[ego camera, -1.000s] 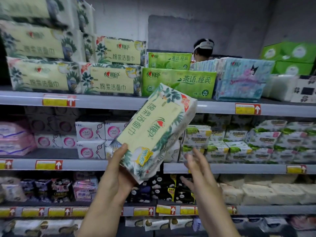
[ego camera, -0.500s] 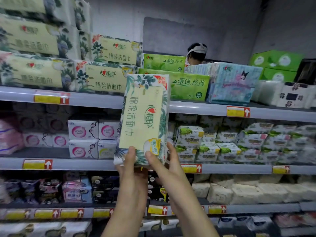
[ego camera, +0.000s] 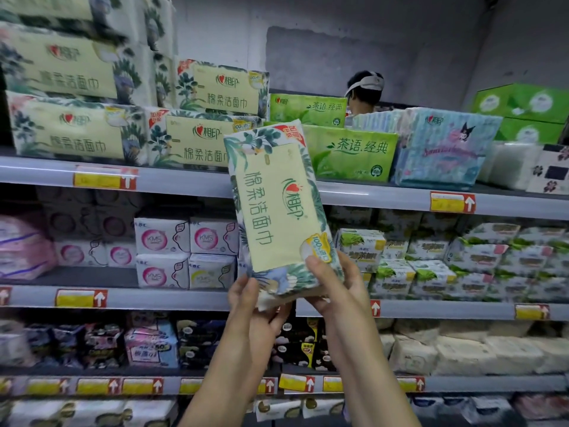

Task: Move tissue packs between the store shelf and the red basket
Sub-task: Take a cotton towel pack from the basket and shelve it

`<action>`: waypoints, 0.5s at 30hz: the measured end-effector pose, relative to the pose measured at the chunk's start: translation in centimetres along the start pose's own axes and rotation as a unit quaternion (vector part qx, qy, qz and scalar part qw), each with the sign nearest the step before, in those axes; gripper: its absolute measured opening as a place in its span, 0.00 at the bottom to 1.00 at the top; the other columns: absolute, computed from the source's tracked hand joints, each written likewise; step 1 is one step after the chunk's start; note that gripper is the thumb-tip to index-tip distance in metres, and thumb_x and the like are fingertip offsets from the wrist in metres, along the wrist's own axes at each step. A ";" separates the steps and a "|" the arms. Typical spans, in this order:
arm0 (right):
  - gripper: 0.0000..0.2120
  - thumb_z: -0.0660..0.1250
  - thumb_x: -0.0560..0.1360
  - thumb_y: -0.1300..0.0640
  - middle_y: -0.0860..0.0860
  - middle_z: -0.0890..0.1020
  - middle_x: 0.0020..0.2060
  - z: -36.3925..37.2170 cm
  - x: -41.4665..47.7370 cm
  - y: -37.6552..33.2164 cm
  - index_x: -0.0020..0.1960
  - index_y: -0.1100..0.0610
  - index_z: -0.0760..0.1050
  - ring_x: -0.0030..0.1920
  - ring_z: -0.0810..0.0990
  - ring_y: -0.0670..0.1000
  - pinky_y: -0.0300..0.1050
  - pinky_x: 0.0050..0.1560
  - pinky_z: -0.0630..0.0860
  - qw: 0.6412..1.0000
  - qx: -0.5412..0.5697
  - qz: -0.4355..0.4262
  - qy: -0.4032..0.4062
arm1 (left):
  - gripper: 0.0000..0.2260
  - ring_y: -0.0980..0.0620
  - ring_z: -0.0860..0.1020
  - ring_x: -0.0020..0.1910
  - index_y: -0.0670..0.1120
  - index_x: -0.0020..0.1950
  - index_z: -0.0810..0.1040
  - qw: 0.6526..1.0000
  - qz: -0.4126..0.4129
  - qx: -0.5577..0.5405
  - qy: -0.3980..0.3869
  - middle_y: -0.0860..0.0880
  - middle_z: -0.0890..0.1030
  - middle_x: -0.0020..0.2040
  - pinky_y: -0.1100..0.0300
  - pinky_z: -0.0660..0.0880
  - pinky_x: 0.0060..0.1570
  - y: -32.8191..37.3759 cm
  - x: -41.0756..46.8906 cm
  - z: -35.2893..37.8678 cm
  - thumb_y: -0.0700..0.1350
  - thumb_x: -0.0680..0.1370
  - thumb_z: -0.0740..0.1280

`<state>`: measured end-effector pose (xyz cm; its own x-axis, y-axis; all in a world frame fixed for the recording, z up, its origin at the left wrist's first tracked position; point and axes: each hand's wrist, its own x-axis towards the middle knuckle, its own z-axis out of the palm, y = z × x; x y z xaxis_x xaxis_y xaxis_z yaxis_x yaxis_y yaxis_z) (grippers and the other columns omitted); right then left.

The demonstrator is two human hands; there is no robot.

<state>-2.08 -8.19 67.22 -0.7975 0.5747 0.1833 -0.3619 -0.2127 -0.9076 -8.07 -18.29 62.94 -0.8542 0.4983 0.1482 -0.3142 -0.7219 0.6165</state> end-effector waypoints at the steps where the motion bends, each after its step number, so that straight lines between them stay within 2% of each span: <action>1: 0.29 0.80 0.59 0.50 0.51 0.79 0.59 -0.3 0.3 -0.1 0.57 0.46 0.72 0.52 0.83 0.49 0.48 0.51 0.79 1.000 0.006 -0.004 0.010 | 0.52 0.42 0.76 0.64 0.49 0.72 0.64 1.000 -0.005 0.004 -0.001 0.42 0.76 0.66 0.45 0.74 0.62 0.4 0.1 -0.5 0.60 0.54 0.81; 4: 0.27 0.79 0.57 0.49 0.50 0.80 0.56 -1.4 0.8 -0.8 0.52 0.43 0.72 0.47 0.84 0.49 0.44 0.43 0.78 0.999 0.006 -0.027 0.026 | 0.52 0.43 0.81 0.56 0.57 0.68 0.67 1.000 -0.008 0.019 0.019 0.43 0.76 0.65 0.47 0.81 0.48 2.2 0.7 -2.1 0.62 0.47 0.82; 8: 0.39 0.82 0.39 0.41 0.46 0.85 0.42 -2.9 1.6 -2.8 0.48 0.42 0.73 0.40 0.84 0.47 0.43 0.37 0.79 0.999 0.018 -0.046 -0.007 | 0.49 0.38 0.80 0.57 0.59 0.64 0.69 1.000 0.022 0.008 0.011 0.42 0.77 0.63 0.40 0.79 0.48 4.9 1.1 -2.9 0.60 0.46 0.83; 9: 0.37 0.81 0.41 0.41 0.44 0.85 0.40 -3.1 1.9 -3.2 0.48 0.44 0.72 0.38 0.84 0.46 0.42 0.37 0.79 0.999 0.023 -0.044 -0.006 | 0.49 0.39 0.81 0.56 0.59 0.65 0.69 0.999 0.042 0.014 0.006 0.44 0.79 0.62 0.40 0.80 0.48 5.5 1.2 -2.9 0.60 0.47 0.83; 12: 0.26 0.75 0.61 0.51 0.37 0.73 0.47 -3.3 2.3 -4.5 0.55 0.41 0.67 0.39 0.78 0.37 0.39 0.42 0.73 0.999 -0.032 -0.039 0.006 | 0.51 0.46 0.83 0.51 0.62 0.67 0.69 0.994 0.094 0.055 0.013 0.51 0.83 0.55 0.48 0.82 0.42 6.5 1.1 -2.5 0.61 0.46 0.83; 15: 0.20 0.70 0.61 0.53 0.36 0.70 0.43 -3.3 3.5 -5.1 0.45 0.38 0.64 0.32 0.73 0.29 0.29 0.35 0.72 0.994 -0.094 -0.046 -0.016 | 0.51 0.48 0.83 0.51 0.59 0.68 0.70 0.992 0.091 0.082 0.031 0.51 0.83 0.56 0.54 0.81 0.40 6.6 1.1 -2.4 0.61 0.46 0.82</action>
<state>-1.42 -2.50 71.27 -0.7811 0.5590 0.2783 -0.3399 -0.0067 -0.9404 -12.10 -23.70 65.32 -0.9161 0.3331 0.2232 -0.0857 -0.7065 0.7025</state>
